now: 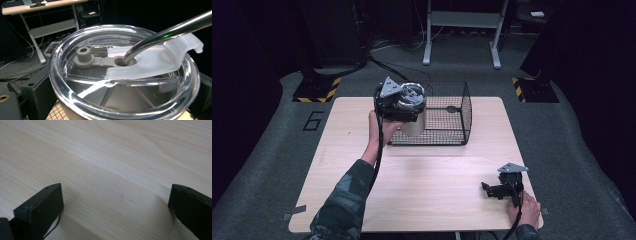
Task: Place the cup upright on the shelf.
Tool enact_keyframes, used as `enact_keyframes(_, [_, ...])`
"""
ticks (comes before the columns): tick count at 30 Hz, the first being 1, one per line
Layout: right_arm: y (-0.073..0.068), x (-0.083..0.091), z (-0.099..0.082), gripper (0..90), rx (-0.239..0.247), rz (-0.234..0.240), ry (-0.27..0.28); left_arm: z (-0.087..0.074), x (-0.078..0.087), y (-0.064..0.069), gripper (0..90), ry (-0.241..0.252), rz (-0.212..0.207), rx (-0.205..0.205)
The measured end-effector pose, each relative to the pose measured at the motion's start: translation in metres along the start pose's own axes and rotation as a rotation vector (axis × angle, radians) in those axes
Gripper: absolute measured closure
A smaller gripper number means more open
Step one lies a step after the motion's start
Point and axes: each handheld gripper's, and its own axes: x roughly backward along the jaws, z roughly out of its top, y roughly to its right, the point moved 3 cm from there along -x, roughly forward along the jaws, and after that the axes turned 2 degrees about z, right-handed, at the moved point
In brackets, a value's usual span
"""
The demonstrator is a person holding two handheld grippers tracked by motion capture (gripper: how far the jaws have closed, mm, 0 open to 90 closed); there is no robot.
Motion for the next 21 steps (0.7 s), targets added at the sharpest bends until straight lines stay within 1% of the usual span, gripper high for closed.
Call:
enact_keyframes(1, [0.000,0.000,0.000,0.0,0.000,0.000,0.000,0.001,-0.001,-0.001,4.1,0.002,0.002,0.007])
enact_keyframes(2, [0.000,0.000,0.000,0.0,0.000,0.001,-0.002,0.001,-0.003,-0.002,4.1,0.000,0.003,0.001])
enact_keyframes(5, [0.000,0.000,0.000,0.0,0.000,0.001,-0.001,0.004,-0.006,-0.003,4.1,0.003,0.015,0.001])
enact_keyframes(6, [0.000,0.000,0.000,0.0,0.000,0.001,0.000,0.005,-0.008,-0.004,4.1,0.009,0.019,0.011])
enact_keyframes(7, [0.000,0.000,0.000,0.0,0.000,0.000,0.001,0.005,-0.009,-0.005,4.1,0.006,0.019,0.005])
enact_keyframes(9, [0.000,0.000,0.000,0.0,0.000,0.000,0.001,0.007,-0.012,-0.007,4.1,0.010,0.025,0.013])
enact_keyframes(15, [0.000,0.000,0.000,0.0,0.000,0.000,-0.001,0.011,-0.021,-0.012,4.1,0.005,0.050,0.009])
enact_keyframes(18, [0.000,0.000,0.000,0.0,-0.001,0.000,-0.001,0.011,-0.027,-0.015,4.1,-0.006,0.060,0.013])
enact_keyframes(19, [-0.001,0.000,0.000,0.0,-0.017,0.006,0.003,0.011,-0.029,-0.016,4.1,-0.008,0.062,0.013])
enact_keyframes(20, [-0.001,0.000,0.000,0.0,-0.017,0.006,0.003,0.011,-0.030,-0.018,4.1,-0.020,0.062,0.009])
enact_keyframes(21, [-0.001,0.000,0.000,0.0,-0.016,0.006,0.003,0.011,-0.033,-0.019,4.1,-0.009,0.071,0.021])
